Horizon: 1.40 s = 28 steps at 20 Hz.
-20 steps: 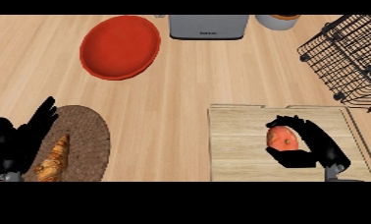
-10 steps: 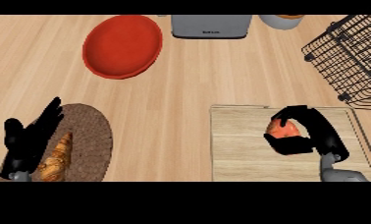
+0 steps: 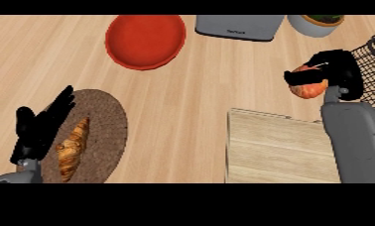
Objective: Pick the squash from the tray and place it in the tiered basket
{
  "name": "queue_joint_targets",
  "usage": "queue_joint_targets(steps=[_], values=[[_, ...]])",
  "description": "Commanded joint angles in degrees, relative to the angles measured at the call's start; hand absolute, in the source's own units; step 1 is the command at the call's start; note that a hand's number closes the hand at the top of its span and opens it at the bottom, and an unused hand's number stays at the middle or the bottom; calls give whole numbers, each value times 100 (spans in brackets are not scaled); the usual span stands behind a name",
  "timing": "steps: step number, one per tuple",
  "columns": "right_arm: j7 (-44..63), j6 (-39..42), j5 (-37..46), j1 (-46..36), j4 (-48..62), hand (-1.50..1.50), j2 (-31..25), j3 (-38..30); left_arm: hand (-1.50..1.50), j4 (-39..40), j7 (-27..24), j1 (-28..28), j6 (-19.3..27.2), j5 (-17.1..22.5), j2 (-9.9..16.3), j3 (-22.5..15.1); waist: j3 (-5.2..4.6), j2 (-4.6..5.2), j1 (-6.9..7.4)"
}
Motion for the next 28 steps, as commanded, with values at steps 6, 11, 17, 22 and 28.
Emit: queue_joint_targets(steps=[6,11,17,22,28], values=[[2247,-346,2535,-2375,1295,150,-599,99,0,113,140,-172,24,-47,-85,-100,16,-13,71],[2595,-200,3370,-3511,2144,150,-586,-63,0,-3,191,-69,3,4,-51,-49,53,-75,-69],[2190,-860,3815,-4217,3115,150,-831,-703,0,45,224,-151,117,10,-115,6,75,-27,-238],[1770,-1432,4122,-4494,3824,150,-1104,-1045,0,40,103,-113,79,91,-32,146,79,-24,-285],[780,-1840,4073,-4448,4845,150,-1746,-1517,0,307,6,-149,73,43,56,231,82,-4,-375]])
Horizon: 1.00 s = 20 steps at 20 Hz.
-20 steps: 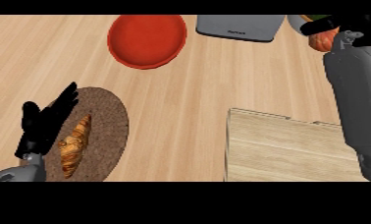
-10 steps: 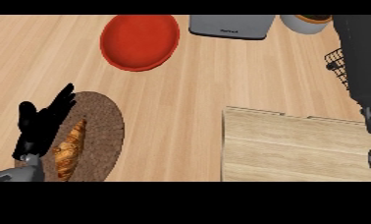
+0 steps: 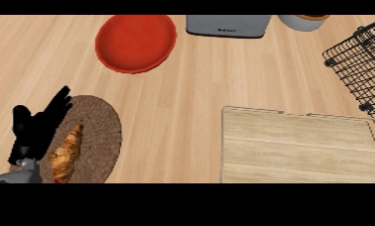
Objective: Pick the squash from the tray and place it in the tiered basket
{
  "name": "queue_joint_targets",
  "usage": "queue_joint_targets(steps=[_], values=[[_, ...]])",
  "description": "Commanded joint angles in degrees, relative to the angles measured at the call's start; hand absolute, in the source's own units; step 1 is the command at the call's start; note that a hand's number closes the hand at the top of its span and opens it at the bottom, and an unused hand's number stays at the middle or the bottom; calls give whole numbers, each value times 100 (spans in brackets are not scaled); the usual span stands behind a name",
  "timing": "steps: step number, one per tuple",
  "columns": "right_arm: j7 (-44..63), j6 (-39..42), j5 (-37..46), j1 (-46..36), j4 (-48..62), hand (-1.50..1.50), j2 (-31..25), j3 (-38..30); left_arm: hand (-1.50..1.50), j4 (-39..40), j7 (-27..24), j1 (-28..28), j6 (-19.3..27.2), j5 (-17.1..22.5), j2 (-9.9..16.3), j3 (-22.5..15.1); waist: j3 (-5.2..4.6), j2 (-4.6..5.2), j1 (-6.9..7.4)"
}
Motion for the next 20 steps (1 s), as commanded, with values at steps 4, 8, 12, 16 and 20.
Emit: queue_joint_targets(steps=[4,8,12,16,20], values=[[-426,-1154,-158,-126,865,150,-688,-580,0,-128,-16,84,-2,0,-68,-45,14,31,37],[-1152,-1980,-752,17,831,150,-765,-1099,0,-71,60,-77,59,-8,-64,-13,22,33,-30],[-1759,-2239,-994,51,1260,150,-1011,-1330,0,-161,-8,39,69,-61,-121,-82,22,30,8],[-2171,-2289,-1251,41,1590,150,-1262,-1570,0,152,-196,14,88,-133,-120,-54,16,27,-29],[-2167,-1168,-37,753,2268,150,-1714,-561,0,33,-92,10,29,-50,-79,-23,-15,83,-49]])
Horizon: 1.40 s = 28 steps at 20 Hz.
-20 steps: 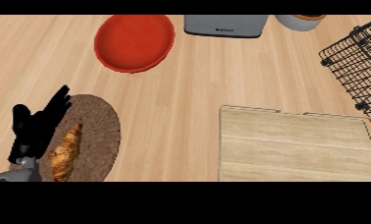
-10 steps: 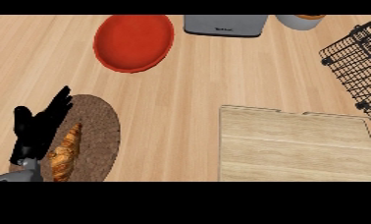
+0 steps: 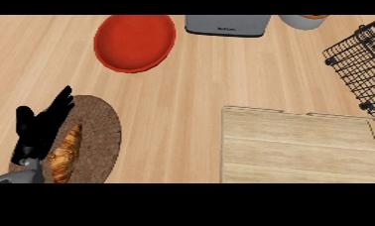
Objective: Pick the squash from the tray and place it in the tiered basket
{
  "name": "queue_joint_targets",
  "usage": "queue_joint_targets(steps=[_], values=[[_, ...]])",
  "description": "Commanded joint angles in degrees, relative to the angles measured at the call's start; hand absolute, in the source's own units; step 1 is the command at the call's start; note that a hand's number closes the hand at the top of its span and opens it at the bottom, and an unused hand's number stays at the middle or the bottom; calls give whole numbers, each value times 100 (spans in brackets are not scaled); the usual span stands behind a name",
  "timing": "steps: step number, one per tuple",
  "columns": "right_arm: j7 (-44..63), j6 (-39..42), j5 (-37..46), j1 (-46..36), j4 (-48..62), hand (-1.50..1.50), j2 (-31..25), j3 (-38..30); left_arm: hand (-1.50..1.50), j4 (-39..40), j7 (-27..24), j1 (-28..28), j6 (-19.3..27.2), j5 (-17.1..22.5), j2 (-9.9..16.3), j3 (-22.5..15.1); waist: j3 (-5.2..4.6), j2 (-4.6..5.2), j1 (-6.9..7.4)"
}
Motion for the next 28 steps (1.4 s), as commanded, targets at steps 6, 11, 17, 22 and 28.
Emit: queue_joint_targets(steps=[6,11,17,22,28], values=[[-269,1816,1179,-165,831,150,-902,1055,0,-86,73,108,-106,70,33,12,3,-37,99],[-807,1927,1175,-169,933,150,-1082,1061,0,-89,8,69,-32,-13,-27,-39,17,-19,57],[-1091,2635,1326,-389,1113,150,-1270,1214,0,-115,-42,96,-81,-4,63,20,15,-32,78],[-677,2911,1040,-320,1320,150,-1142,915,0,-3,-73,79,-21,-25,47,66,16,-39,24],[48,3785,497,-166,1751,-150,-1287,383,0,-142,105,41,-89,99,23,71,24,-34,26]])
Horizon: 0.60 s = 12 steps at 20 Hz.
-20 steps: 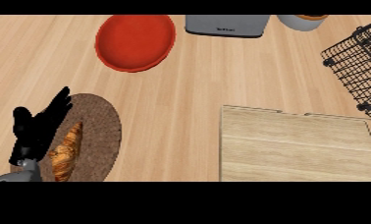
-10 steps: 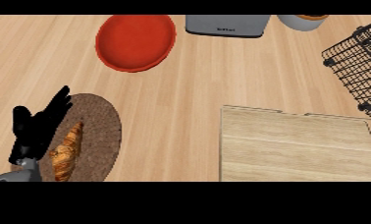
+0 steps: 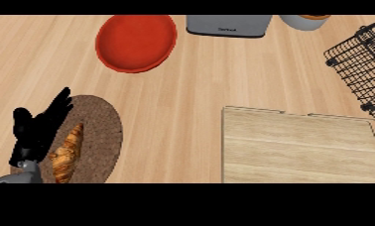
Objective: Pick the squash from the tray and place it in the tiered basket
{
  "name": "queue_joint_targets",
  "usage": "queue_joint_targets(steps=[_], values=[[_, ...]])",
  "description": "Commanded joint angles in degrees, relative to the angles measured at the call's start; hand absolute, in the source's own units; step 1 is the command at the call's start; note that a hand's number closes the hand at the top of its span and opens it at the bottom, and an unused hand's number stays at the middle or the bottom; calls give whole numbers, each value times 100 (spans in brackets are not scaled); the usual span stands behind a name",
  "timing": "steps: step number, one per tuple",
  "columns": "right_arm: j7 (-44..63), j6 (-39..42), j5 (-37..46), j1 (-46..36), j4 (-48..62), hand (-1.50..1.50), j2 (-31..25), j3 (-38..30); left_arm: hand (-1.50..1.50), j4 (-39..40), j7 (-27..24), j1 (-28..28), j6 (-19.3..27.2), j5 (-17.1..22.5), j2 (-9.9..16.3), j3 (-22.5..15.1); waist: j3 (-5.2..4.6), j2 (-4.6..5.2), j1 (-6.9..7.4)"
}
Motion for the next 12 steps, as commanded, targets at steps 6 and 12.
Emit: queue_joint_targets(steps=[6,12], values=[[787,-108,-627,276,-240,-150,91,-559,0,190,1,-16,-149,142,125,163,3,-9,-37],[557,-1091,-621,265,-888,-150,-112,-552,0,72,124,-191,66,-11,63,92,2,-36,-100]])
